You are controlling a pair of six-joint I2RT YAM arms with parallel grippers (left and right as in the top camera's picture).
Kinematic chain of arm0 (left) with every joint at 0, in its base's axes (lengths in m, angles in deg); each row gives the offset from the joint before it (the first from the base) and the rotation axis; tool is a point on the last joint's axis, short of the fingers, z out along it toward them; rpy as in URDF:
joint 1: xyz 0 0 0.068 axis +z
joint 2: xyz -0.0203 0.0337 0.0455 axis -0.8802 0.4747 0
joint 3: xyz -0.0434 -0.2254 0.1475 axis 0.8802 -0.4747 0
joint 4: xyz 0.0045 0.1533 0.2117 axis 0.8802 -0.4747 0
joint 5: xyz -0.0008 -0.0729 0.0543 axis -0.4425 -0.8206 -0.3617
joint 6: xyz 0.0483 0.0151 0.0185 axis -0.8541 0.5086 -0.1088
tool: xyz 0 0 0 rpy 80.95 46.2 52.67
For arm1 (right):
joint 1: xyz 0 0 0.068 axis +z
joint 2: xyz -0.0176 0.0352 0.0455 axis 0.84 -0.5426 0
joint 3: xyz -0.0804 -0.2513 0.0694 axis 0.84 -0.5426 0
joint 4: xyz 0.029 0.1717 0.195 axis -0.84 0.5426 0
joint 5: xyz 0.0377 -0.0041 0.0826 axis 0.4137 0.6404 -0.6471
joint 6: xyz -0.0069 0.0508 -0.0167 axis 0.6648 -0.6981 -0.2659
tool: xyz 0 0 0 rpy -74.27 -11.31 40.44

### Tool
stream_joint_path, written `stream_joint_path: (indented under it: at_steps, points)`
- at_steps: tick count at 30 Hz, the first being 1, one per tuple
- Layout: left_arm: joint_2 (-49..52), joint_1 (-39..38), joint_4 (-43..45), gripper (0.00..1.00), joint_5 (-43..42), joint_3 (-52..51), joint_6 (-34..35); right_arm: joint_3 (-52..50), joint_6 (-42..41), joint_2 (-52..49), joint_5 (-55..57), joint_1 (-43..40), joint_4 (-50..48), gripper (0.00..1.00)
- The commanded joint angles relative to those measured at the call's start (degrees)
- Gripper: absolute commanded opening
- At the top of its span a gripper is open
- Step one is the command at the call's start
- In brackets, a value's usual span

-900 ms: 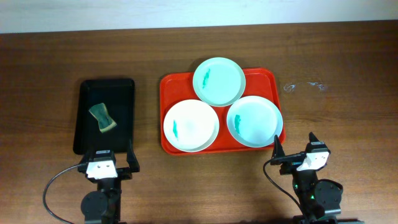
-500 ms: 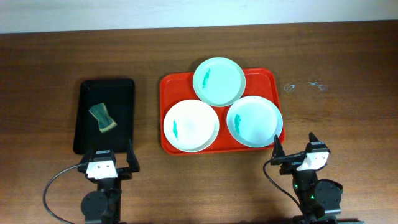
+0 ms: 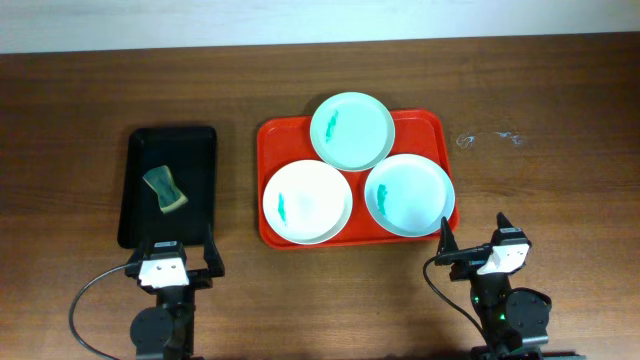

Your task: Clean dirty plates on tray and stack at the side

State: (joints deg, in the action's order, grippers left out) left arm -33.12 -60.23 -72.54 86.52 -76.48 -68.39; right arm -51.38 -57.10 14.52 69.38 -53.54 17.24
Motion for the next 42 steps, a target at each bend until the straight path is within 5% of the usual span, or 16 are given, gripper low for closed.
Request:
stream_joint_path:
  at_steps: [1,26,29,34,40,42]
  points:
    - [-0.1,-0.3,0.0,0.99,-0.4,-0.2,-1.3,-0.4,-0.2,0.5,0.5,0.5,0.3,0.99]
    - [-0.1,-0.3,0.0,0.99,-0.4,-0.2,-1.3,-0.4,-0.2,0.5,0.5,0.5,0.3,0.99]
    - [-0.1,-0.3,1.8,0.99,-13.5,-0.2,7.0,-0.4,-0.2,0.5,0.5,0.5,0.3,0.98]
    - [-0.1,-0.3,15.3,0.99,-38.7,-0.2,15.5,-0.4,-0.2,0.5,0.5,0.5,0.3,0.99]
    - [-0.1,-0.3,35.5,0.99,-42.5,0.0,15.7,-0.4,-0.2,0.5,0.5,0.5,0.3,0.99]
    - [-0.1,-0.3,38.9,0.99,-36.3,2.1,15.7,-0.4,-0.2,0.5,0.5,0.5,0.3,0.98]
